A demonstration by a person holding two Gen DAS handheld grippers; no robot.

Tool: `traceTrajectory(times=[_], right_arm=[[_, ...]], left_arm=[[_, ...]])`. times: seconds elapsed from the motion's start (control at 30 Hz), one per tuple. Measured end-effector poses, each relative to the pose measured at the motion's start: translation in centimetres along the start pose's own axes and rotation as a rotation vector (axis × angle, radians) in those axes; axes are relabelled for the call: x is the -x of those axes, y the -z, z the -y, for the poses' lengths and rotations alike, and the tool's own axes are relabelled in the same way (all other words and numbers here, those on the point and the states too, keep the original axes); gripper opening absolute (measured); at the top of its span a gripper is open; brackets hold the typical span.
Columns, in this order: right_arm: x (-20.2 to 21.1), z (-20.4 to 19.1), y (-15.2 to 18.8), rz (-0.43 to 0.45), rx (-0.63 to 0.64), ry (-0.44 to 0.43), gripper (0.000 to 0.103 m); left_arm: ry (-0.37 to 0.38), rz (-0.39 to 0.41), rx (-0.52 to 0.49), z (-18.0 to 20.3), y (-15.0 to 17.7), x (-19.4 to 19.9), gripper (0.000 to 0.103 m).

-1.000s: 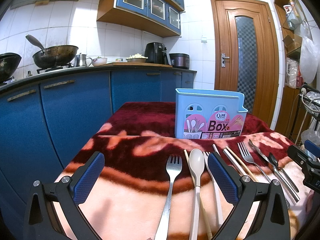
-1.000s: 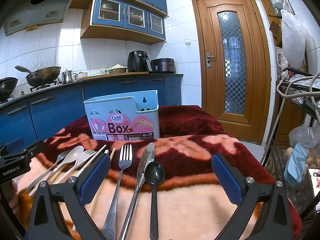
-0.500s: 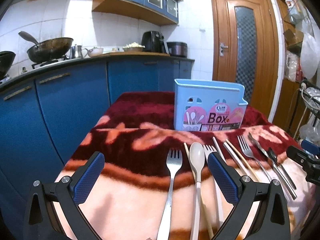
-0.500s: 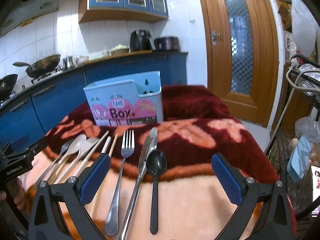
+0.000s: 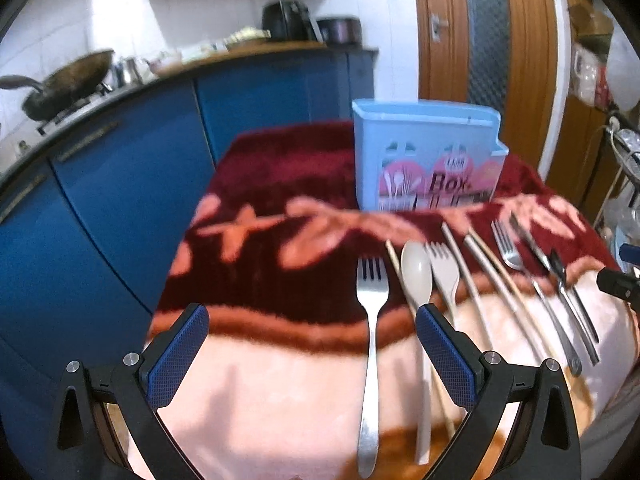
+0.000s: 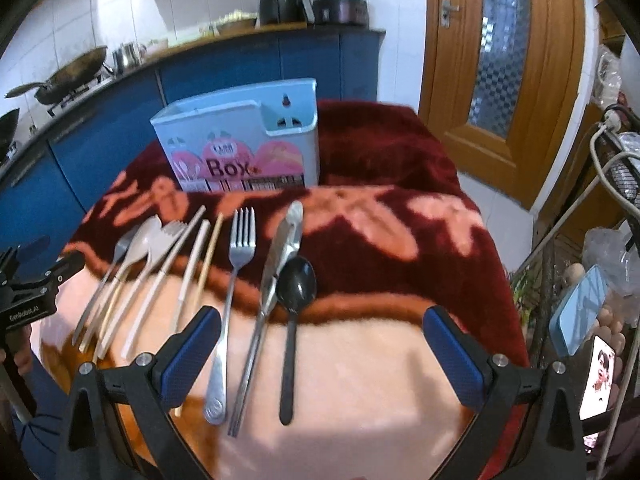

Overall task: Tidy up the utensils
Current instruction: 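Lower the left tool onto the silver fork while the right tool lowers onto the black spoon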

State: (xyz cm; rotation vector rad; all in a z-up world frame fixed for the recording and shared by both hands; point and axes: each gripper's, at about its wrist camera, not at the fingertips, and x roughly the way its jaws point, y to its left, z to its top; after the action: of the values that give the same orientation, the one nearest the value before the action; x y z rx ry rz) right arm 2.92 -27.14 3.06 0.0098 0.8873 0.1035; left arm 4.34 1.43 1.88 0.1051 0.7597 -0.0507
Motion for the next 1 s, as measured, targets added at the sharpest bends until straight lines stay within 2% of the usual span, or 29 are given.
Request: traceTrajectory(times=[0.17,0.27,0.4,0.53,0.67,0.73,0.77,0.8,0.93,1.0], right_arm=[[-1.3,0.5,-0.3,-0.135,0.008,-0.015,0.088],[-2.3,0.6,-0.6,-0.206,0.025,-0.006,0.073],[-3.7,0.5,-0.9,-0.304,0.037,-0.018,0.059],[-4.4,0.3,-1.2,-0.369,0.054,-0.043,0.053],[-4.7,-0.3,-1.8,-0.419,0.085,-0.045,0.044],[-4.7,-0.8,-2.1,-0.424,0.110,-0.030,0.033],[-4.7,-1.0,-2.3,-0.426,0.127,-0.026,0.020],[-4.8,-1.3,-2.5,-0.433,0.137,-0.026,0.015],[-5.3,-1.6,-2.6,-0.464,0.140,-0.024,0.014],[-5.7,-1.6,-2.9,-0.480,0.122,-0.034,0.014]], left_arm=[[0.023,-0.110,-0.007,-0.4,-0.2,-1.7,0.102],[0.038,-0.167,-0.029,-0.1,-0.5,-2.4,0.091],[0.033,-0.233,-0.082,0.8,-0.6,-3.4,0.079],[0.055,-0.286,-0.129,1.5,-0.7,-4.1,0.072],[0.076,-0.335,-0.132,1.8,-0.7,-5.0,0.062],[0.095,-0.357,-0.118,1.8,-1.1,-5.4,0.058],[0.098,-0.364,-0.120,2.0,-1.2,-5.5,0.056],[0.109,-0.385,-0.121,2.1,-1.3,-5.7,0.054],[0.121,-0.438,-0.125,2.2,-1.9,-6.4,0.051],[0.136,-0.460,-0.135,2.3,-2.3,-6.6,0.043]])
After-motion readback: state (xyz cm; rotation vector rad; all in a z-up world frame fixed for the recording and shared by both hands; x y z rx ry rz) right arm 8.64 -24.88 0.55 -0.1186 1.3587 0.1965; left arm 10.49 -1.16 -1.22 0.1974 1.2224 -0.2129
